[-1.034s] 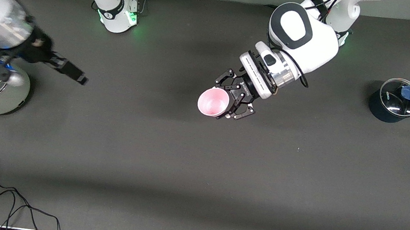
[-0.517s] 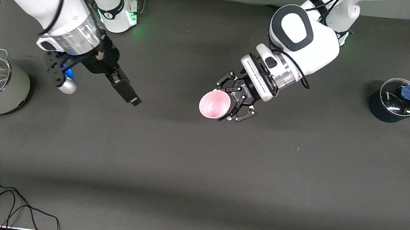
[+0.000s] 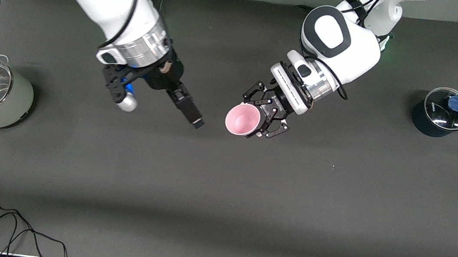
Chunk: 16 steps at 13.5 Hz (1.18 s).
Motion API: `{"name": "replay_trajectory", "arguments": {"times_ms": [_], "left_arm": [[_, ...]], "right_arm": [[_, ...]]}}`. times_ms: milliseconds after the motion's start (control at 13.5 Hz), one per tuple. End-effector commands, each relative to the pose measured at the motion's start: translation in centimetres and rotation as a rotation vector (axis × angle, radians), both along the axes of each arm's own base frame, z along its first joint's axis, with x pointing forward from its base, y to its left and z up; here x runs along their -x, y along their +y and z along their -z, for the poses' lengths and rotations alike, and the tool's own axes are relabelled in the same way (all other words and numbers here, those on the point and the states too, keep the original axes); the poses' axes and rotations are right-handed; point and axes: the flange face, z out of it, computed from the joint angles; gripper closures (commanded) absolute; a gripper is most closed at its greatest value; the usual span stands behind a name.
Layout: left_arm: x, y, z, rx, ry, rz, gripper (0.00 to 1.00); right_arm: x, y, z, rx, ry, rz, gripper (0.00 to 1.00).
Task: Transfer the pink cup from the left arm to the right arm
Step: 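Reach the right gripper to the cup rim beside the left gripper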
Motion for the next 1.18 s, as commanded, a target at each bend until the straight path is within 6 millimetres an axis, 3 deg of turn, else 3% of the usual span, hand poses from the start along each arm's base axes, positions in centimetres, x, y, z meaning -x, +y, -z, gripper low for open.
{"name": "replay_trajectory", "arguments": {"times_ms": [0,221,517,812,886,960,1107], "left_arm": [[-0.1,-0.2,-0.5,0.009,-0.003,-0.022,0.47],[0.0,-0.3,-0.4,0.008,-0.002,-0.021,0.47],[-0.1,-0.2,-0.4,0.010,0.002,-0.024,0.47],[0.0,-0.4,-0.4,0.010,0.001,-0.021,0.47],[0.0,-0.3,-0.4,0.011,0.003,-0.023,0.47],[0.0,-0.4,-0.4,0.011,0.003,-0.022,0.47],[0.0,-0.4,-0.4,0.011,0.003,-0.022,0.47]], "right_arm": [[1.1,2.3,-0.5,-0.012,0.002,0.058,0.00],[2.5,4.6,0.6,0.005,0.017,0.087,0.00],[3.4,8.2,4.7,0.078,0.028,0.094,0.00],[2.9,8.7,6.6,0.101,0.041,0.093,0.01],[2.9,8.7,6.8,0.102,0.041,0.090,0.06],[2.9,8.7,6.6,0.101,0.038,0.089,0.19],[2.9,8.7,6.0,0.091,0.033,0.096,1.00]]}}
